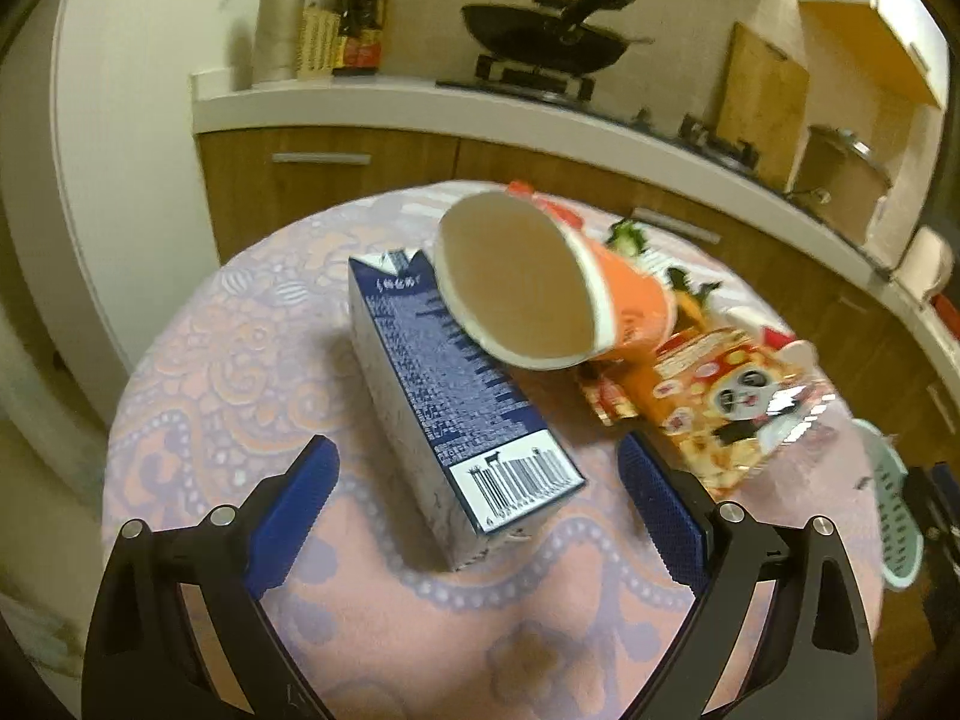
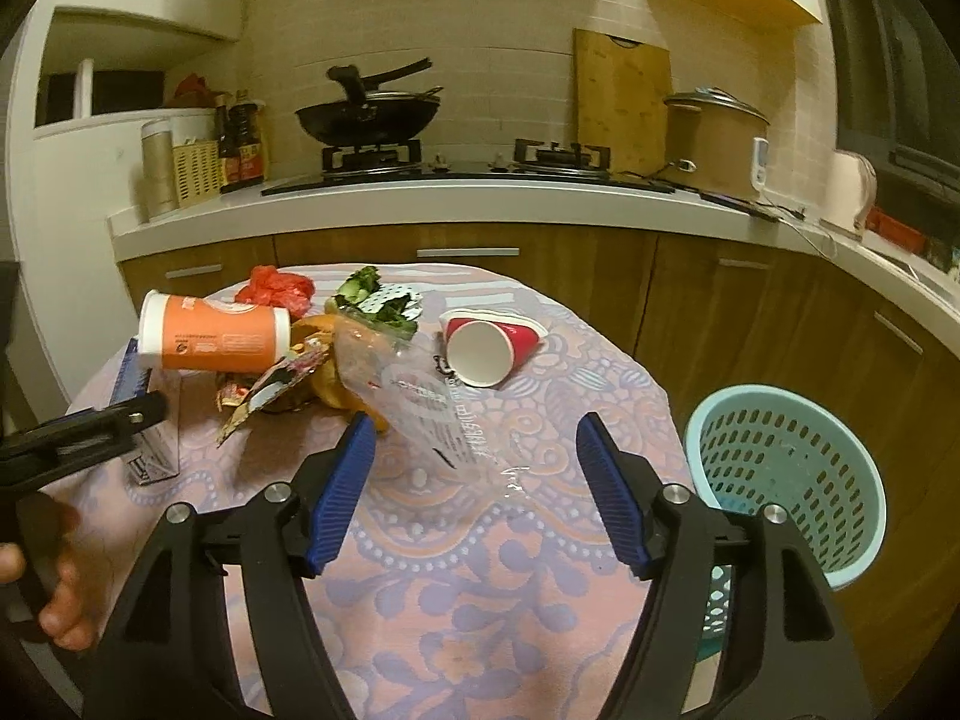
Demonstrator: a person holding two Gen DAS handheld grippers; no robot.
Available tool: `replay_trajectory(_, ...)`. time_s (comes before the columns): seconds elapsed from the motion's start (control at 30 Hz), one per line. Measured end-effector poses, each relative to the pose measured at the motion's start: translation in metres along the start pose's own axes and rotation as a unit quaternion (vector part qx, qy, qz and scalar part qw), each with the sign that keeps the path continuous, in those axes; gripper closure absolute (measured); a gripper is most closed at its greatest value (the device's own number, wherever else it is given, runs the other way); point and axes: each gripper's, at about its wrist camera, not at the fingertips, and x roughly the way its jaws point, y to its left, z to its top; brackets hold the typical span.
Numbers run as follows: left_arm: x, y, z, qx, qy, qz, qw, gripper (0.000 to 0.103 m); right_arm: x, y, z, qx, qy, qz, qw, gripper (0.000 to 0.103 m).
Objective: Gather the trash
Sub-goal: 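Grasp the blue milk carton with the left tool while the right tool grasps the clear plastic bag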
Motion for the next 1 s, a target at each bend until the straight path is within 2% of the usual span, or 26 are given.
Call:
replay_trajectory(0.03,0.005,0.002,0.0,-0.006,0.009,0.001,0.9999,0.016,0.003,0.002,0.001,-0.006,0.004,0.003,1.0,0.034)
replay_trajectory(0.1,0.011,0.006,0.0,-0.014,0.02,0.0,0.9997,0.034,0.011,0.007,0.003,-0.017,0.014,0.011,1.0,0.031)
replay_trajectory(0.13,0.013,0.009,-0.001,-0.017,0.026,-0.005,0.9995,0.037,0.018,0.011,0.005,-0.025,0.022,0.016,0.999,0.03)
replay_trajectory(0.17,0.014,0.011,-0.002,-0.019,0.028,-0.01,0.9994,0.046,0.024,0.015,0.006,-0.031,0.029,0.019,0.999,0.03)
replay_trajectory(0.27,0.011,0.016,-0.004,-0.02,0.022,-0.005,0.9995,0.056,0.039,0.024,0.008,-0.042,0.041,0.025,0.998,0.03)
replay_trajectory(0.5,-0.003,0.028,-0.004,-0.033,0.003,0.003,0.9994,0.065,0.077,0.033,0.017,-0.064,0.071,0.0,0.995,0.031)
replay_trajectory(0.57,-0.01,0.033,-0.004,-0.039,-0.006,0.007,0.9992,0.065,0.083,0.032,0.018,-0.06,0.079,0.005,0.995,0.047)
replay_trajectory(0.6,-0.013,0.034,-0.004,-0.04,-0.012,0.011,0.9991,0.065,0.085,0.03,0.017,-0.056,0.086,0.012,0.995,0.062)
replay_trajectory(0.63,-0.018,0.036,-0.003,-0.042,-0.02,0.015,0.9988,0.065,0.085,0.027,0.017,-0.05,0.089,0.018,0.995,0.073)
replay_trajectory(0.67,-0.022,0.037,-0.002,-0.044,-0.026,0.017,0.9986,0.066,0.085,0.024,0.016,-0.044,0.09,0.023,0.995,0.076)
replay_trajectory(0.73,-0.032,0.038,0.001,-0.048,-0.038,0.017,0.998,0.066,0.08,0.02,0.015,-0.035,0.085,0.033,0.995,0.091)
replay_trajectory(0.83,-0.045,0.035,0.005,-0.051,-0.054,0.011,0.9972,0.066,0.068,0.013,0.016,-0.022,0.076,0.039,0.996,0.097)
replay_trajectory(1.0,-0.065,0.025,0.009,-0.046,-0.082,0.008,0.9956,0.066,0.046,0.0,0.02,-0.003,0.06,0.065,0.996,0.098)
